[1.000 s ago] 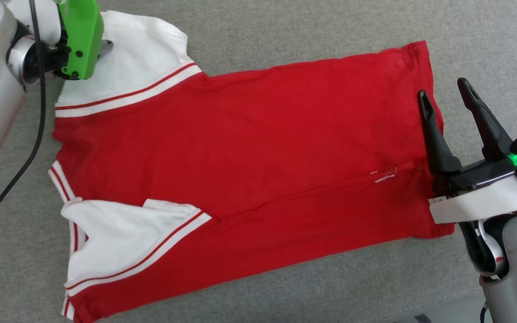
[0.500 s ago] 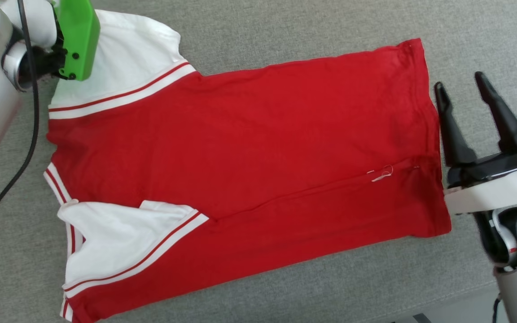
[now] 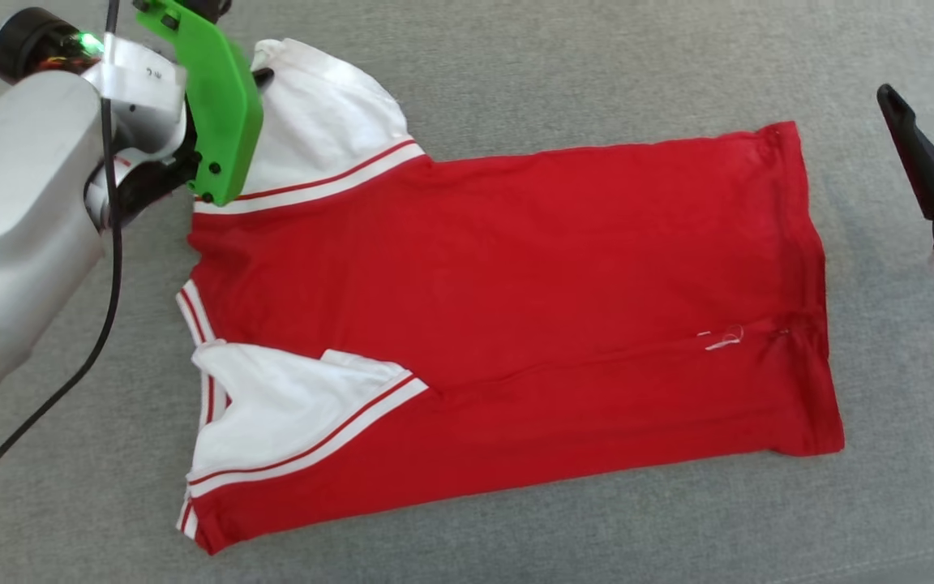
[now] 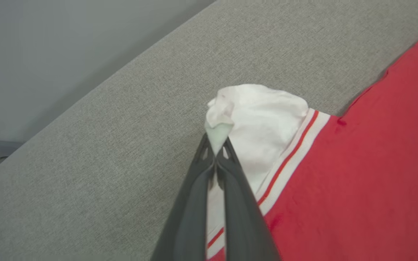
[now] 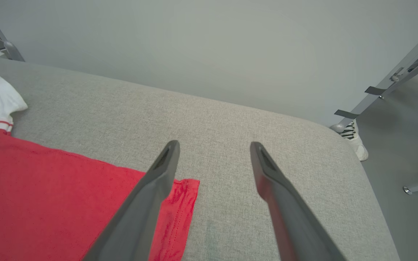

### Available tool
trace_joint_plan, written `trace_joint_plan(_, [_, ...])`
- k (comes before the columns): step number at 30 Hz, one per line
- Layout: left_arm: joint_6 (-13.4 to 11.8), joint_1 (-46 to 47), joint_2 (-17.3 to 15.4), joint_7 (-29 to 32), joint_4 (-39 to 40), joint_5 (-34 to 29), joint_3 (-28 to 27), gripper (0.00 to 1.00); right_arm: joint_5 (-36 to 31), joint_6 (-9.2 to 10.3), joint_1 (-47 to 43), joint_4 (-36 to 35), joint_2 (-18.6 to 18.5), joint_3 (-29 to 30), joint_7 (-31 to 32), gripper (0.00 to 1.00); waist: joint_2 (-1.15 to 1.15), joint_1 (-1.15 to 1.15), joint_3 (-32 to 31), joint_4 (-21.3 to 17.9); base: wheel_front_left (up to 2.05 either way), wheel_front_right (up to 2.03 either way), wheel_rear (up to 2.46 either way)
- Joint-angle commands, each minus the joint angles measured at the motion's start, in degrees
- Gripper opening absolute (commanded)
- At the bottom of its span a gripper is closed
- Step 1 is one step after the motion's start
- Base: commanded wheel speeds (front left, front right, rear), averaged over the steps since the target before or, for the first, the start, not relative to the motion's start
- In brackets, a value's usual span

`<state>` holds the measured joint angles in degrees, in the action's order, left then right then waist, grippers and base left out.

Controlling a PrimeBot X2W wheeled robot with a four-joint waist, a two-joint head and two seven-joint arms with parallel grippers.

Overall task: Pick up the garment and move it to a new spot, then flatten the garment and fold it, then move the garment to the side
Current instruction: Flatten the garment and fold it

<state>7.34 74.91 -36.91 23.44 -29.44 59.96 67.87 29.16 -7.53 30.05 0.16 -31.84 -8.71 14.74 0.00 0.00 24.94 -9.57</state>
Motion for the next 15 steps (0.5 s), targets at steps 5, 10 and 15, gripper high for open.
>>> trace_joint_plan(5, [0.1, -1.6, -0.3, -3.0, 3.3, -1.1, 0.2, 0.0, 8.4, 0.04, 6.5, 4.6, -5.5, -5.3, 15.8, 1.0, 0.0, 0.0, -0.9, 3.4, 0.0, 0.0, 0.0])
trace_joint_plan(10, [-0.3, -1.0, -0.2, -4.5, 6.0, -2.2, 0.1, 0.0, 13.3, 0.04, 11.8, 9.4, -7.8, -9.8, 27.2, 1.0, 0.0, 0.0, 0.4, 5.0, 0.0, 0.0, 0.0])
trace_joint_plan(15, [-0.6, 0.4, -0.1, -5.3, 8.3, -3.4, -0.1, 0.0, 13.4, 0.04, 16.8, 14.5, -7.1, -13.0, 31.6, 1.0, 0.0, 0.0, 2.6, 6.5, 0.0, 0.0, 0.0])
